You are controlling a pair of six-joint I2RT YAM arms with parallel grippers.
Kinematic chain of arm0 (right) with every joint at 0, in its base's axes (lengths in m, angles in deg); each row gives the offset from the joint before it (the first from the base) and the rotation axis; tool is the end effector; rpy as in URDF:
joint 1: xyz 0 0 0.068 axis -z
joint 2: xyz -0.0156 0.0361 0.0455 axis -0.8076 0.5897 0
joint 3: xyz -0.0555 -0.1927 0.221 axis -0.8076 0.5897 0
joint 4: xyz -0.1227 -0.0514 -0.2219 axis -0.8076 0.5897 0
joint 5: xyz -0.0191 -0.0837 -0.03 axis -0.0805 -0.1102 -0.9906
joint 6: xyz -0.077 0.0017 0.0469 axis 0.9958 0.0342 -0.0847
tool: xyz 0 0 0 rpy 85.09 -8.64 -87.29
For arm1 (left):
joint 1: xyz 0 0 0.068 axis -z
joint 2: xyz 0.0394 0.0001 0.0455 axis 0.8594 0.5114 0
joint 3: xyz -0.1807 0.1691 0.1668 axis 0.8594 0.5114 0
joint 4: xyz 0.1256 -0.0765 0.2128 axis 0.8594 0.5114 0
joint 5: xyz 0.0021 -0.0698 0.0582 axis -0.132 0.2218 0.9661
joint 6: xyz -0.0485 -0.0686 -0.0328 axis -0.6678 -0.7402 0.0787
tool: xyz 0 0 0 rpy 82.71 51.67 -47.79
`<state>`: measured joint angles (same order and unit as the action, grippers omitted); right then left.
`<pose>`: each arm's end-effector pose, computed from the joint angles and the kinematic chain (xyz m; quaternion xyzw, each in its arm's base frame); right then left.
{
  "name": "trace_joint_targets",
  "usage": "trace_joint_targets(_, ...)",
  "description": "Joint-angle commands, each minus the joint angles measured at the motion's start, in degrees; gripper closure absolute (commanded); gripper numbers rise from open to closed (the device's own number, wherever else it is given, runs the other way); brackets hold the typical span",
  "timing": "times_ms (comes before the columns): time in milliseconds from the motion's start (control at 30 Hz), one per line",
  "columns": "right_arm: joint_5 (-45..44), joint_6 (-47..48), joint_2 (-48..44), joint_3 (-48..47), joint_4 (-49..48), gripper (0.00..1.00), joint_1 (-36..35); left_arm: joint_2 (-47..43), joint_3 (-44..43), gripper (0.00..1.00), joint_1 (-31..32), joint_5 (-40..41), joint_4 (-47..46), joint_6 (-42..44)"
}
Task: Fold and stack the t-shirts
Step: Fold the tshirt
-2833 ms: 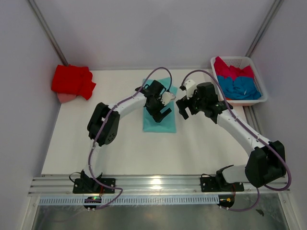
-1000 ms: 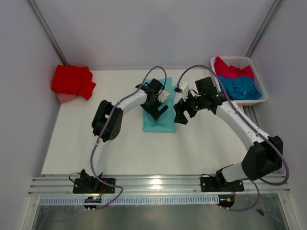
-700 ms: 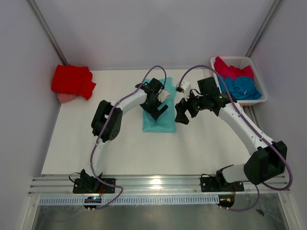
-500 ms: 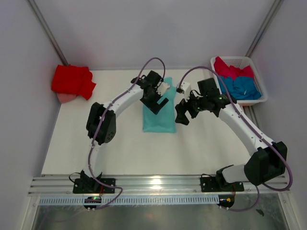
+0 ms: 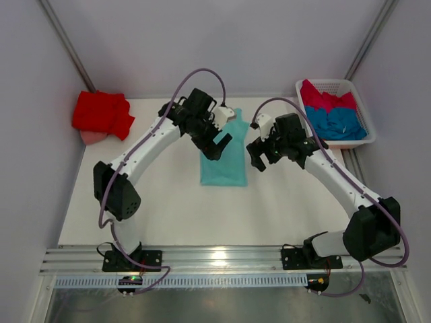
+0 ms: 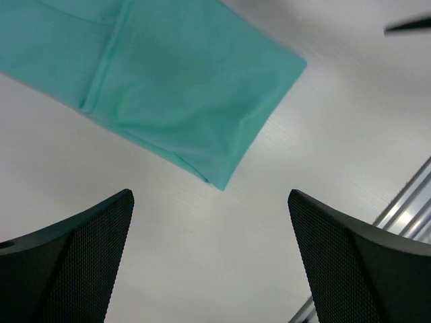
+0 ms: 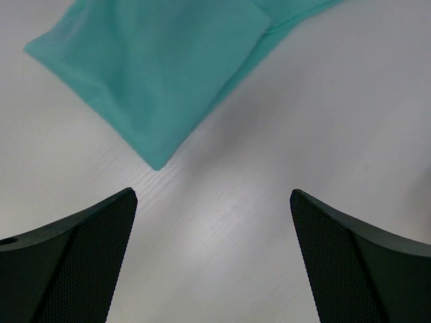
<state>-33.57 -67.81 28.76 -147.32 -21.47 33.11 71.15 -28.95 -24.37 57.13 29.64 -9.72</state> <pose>0.2826 0.1337 0.2923 -0.3715 0.8451 0.1497 0.3540 0.3352 -0.2593 0.3356 0.4280 0.8492 -0.1750 0.2552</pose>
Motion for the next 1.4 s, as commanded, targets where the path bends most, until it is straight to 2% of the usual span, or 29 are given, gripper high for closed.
trace_joint_targets(0,-25.4,-6.9,-1.6,3.5,-12.2,0.01,0.0,0.0,6.6,0.01,0.0,-6.6,4.1,4.6)
trace_joint_targets(67,-37.9,-8.2,-1.2,5.5,-17.4,0.01,0.0,0.0,9.0,0.01,-0.1,-8.4,3.9,5.5)
trace_joint_targets(233,-45.6,-8.5,0.8,6.1,-20.5,0.00,0.1,2.3,13.8,0.01,0.0,-9.9,1.9,6.2)
trace_joint_targets(433,-44.0,-8.9,2.3,6.4,-19.5,0.01,0.1,6.7,14.2,0.01,0.2,-7.4,-0.8,5.9)
trace_joint_targets(700,-41.6,-8.3,3.0,6.6,-19.2,0.01,0.1,11.2,8.7,0.01,0.7,-6.2,-1.0,5.8)
trace_joint_targets(900,-41.1,-8.1,4.0,6.8,-19.5,0.01,0.0,10.9,7.8,0.01,6.0,0.4,-1.5,8.5)
trace_joint_targets(1200,-40.7,-8.0,4.6,6.7,-19.8,0.01,0.1,14.3,4.5,0.01,8.0,-7.6,0.1,6.6)
trace_joint_targets(1367,-40.5,-8.0,4.2,7.0,-19.6,0.01,0.1,16.0,5.5,0.01,8.1,-5.5,-0.8,6.3)
